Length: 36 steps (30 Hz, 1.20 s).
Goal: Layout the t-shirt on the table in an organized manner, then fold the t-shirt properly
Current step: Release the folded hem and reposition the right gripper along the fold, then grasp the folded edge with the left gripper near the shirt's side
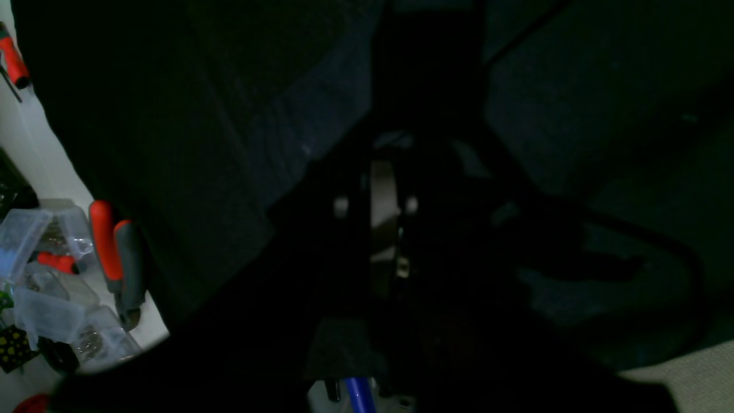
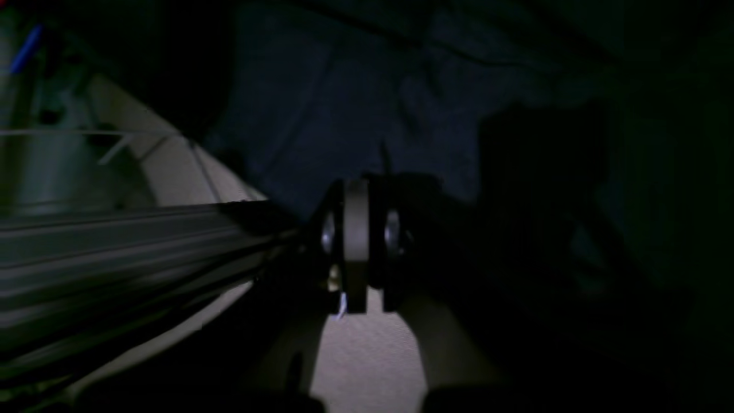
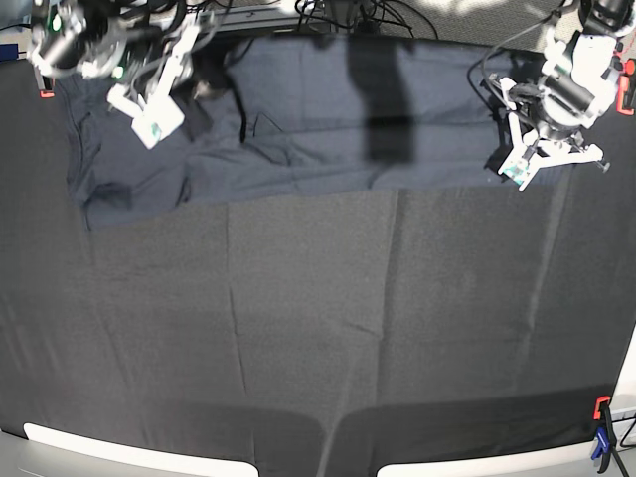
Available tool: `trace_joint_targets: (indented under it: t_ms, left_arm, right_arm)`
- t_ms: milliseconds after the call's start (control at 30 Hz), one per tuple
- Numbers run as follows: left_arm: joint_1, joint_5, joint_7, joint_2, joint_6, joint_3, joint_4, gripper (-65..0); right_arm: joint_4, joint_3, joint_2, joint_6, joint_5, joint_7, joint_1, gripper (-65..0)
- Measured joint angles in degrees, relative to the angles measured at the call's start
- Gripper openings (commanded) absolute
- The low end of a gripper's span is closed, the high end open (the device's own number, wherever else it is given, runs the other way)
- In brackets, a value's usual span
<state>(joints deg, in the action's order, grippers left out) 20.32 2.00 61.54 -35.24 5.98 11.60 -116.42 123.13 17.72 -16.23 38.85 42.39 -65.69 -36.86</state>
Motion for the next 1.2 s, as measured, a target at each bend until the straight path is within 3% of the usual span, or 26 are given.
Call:
trace_joint_targets:
  t_ms: [200, 300, 400, 533, 667, 700, 833, 933, 967, 1033, 1200]
  left_arm:
    - [0.0, 0.0, 0.0, 0.0, 0.02, 0.0, 0.0, -65.0]
    - [0.0, 0.0, 0.0, 0.0, 0.02, 0.0, 0.0, -65.0]
    - [0.0, -0.02, 0.0, 0.0, 0.0, 0.0, 0.0, -65.0]
    - [0.0, -2.71, 0.55, -0.02, 1.05, 0.0, 0.0, -65.0]
    - [0.0, -10.01, 3.76, 0.0, 8.48, 0.0, 0.0, -65.0]
    - [0.0, -10.78, 4.09, 0.0, 9.62, 0.0, 0.0, -63.2]
    - [0.0, -9.7, 4.85, -0.02, 10.58, 0.0, 0.0, -44.0]
    - [0.0, -9.51, 6.23, -0.52, 10.62, 0.0, 0.0, -40.8]
    - [0.0, -9.44, 7.13, -0.87, 12.0, 0.0, 0.0, -40.8]
    - [0.17, -9.53, 8.61, -2.43, 14.05, 0.0, 0.02, -40.8]
    - [0.13, -10.16, 8.76, -9.03, 14.19, 0.0, 0.0, -40.8]
  right_arm:
    - [0.0, 0.0, -0.09, 0.0, -0.15, 0.0, -1.25, -65.0]
    - [0.0, 0.0, -0.11, 0.0, -0.17, 0.0, -1.25, -48.9]
    - [0.0, 0.0, -0.11, 0.0, -0.15, 0.0, -1.25, -40.7]
    - [0.0, 0.0, -0.11, 0.0, -0.13, -0.02, -1.25, -40.6]
    - [0.0, 0.0, -0.11, 0.0, -0.13, 0.0, -1.25, -40.6]
    - [0.0, 0.0, -0.11, 0.0, -0.13, 0.0, -1.25, -40.6]
    - [0.0, 0.0, -0.11, 0.0, -0.13, -0.02, -1.25, -40.6]
    - [0.0, 0.0, -0.11, 0.0, -0.13, 0.0, -1.25, -40.6]
    - [0.0, 0.0, -0.11, 0.0, -0.13, 0.0, -1.25, -40.6]
    - [0.0, 0.0, -0.13, 0.0, -0.13, -0.02, -1.22, -40.6]
    - [0.0, 0.0, -0.13, 0.0, -0.13, -0.02, -1.2, -40.6]
